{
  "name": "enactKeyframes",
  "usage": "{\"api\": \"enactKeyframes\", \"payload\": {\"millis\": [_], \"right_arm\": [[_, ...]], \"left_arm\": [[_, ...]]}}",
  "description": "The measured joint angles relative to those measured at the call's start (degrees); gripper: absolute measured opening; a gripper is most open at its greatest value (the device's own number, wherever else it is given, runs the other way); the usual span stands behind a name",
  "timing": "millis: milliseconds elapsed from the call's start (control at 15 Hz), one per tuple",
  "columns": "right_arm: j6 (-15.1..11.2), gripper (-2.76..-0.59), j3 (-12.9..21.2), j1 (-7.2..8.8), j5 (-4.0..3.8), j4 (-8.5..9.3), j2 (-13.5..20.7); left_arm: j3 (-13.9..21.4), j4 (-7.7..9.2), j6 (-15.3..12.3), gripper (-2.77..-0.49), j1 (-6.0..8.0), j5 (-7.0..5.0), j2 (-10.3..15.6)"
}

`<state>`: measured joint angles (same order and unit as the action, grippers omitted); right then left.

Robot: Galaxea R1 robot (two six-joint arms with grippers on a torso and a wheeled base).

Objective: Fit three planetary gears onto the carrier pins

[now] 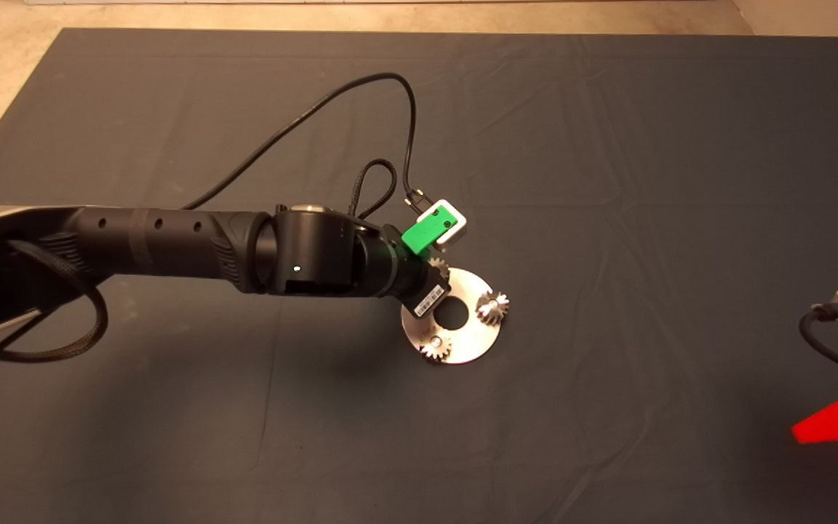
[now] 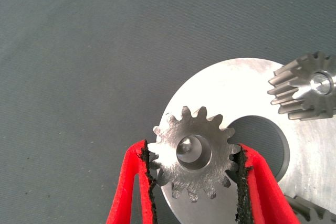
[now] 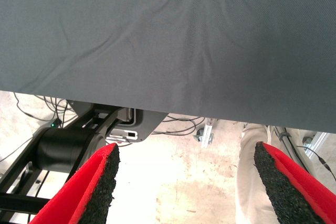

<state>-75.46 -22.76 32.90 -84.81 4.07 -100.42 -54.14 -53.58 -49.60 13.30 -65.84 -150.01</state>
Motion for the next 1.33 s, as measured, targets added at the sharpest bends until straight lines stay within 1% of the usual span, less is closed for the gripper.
{"api": "enactKeyframes", "payload": {"millis": [67,200,267,333,933,1067,1200,1333], "right_arm": [[0.0,-1.47,0.0,0.02,0.0,0.0,0.0],[0.0,-1.47,0.0,0.02,0.0,0.0,0.0],[0.0,-1.47,0.0,0.02,0.0,0.02,0.0],[0.0,-1.47,0.0,0.02,0.01,0.02,0.0],[0.0,-1.47,0.0,0.02,0.0,0.02,0.0],[0.0,-1.47,0.0,0.02,0.0,0.02,0.0],[0.0,-1.47,0.0,0.02,0.0,0.02,0.0],[0.0,-1.47,0.0,0.02,0.0,0.02,0.0]], "left_arm": [[-0.1,0.0,0.0,-2.66,0.09,-0.22,0.0],[-0.6,0.02,0.2,-2.66,0.1,-0.03,0.0],[-1.1,0.23,0.4,-2.66,0.21,0.54,0.0],[-1.2,0.63,0.4,-2.66,0.42,0.55,0.0],[-1.3,0.69,0.4,-2.66,0.42,0.72,0.0],[-1.3,0.69,0.3,-2.66,0.42,0.77,0.0],[-1.3,0.69,-0.8,-2.66,0.42,0.77,0.0],[-1.3,0.69,-0.9,-2.66,0.39,0.79,0.0]]}}
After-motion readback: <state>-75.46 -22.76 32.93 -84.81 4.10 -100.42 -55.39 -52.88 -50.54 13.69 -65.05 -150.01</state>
